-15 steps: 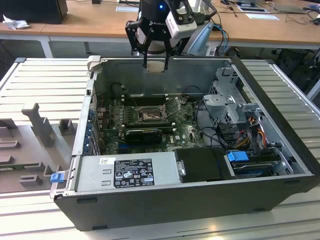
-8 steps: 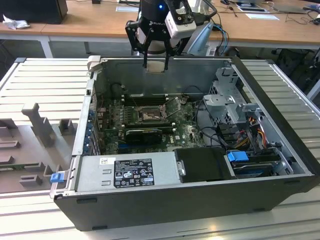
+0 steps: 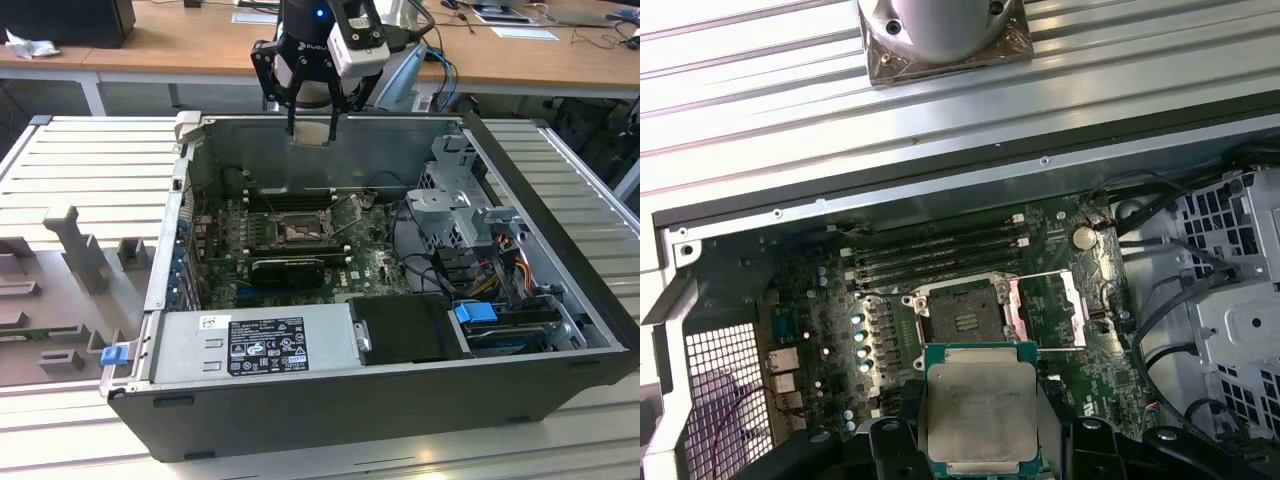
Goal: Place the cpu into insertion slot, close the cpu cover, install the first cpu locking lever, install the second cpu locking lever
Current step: 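Place the cpu into insertion slot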
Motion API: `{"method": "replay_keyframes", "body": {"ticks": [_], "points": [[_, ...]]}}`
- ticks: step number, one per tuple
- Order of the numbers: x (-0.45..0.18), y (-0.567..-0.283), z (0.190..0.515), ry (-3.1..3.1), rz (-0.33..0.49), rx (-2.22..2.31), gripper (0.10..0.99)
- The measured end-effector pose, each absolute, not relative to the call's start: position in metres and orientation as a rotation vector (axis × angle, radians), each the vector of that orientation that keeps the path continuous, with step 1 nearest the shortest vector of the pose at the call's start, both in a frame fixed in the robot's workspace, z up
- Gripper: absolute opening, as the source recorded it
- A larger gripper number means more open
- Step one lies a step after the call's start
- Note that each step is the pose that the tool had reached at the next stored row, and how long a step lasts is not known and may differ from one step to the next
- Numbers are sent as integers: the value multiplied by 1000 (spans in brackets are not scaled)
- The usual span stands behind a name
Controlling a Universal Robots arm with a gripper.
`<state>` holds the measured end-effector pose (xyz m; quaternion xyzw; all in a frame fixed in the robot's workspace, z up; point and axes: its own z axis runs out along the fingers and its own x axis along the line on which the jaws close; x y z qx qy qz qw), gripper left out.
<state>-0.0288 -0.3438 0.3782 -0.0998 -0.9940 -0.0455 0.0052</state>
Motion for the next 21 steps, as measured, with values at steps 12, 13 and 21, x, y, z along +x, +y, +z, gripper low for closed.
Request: {"method": "replay_keyframes", "body": {"ticks": [12, 13, 21], "points": [[-29, -344, 378, -3108, -143, -370, 529], [-29, -344, 378, -3107, -143, -375, 529], [-29, -344, 378, -3104, -143, -408, 529]]}}
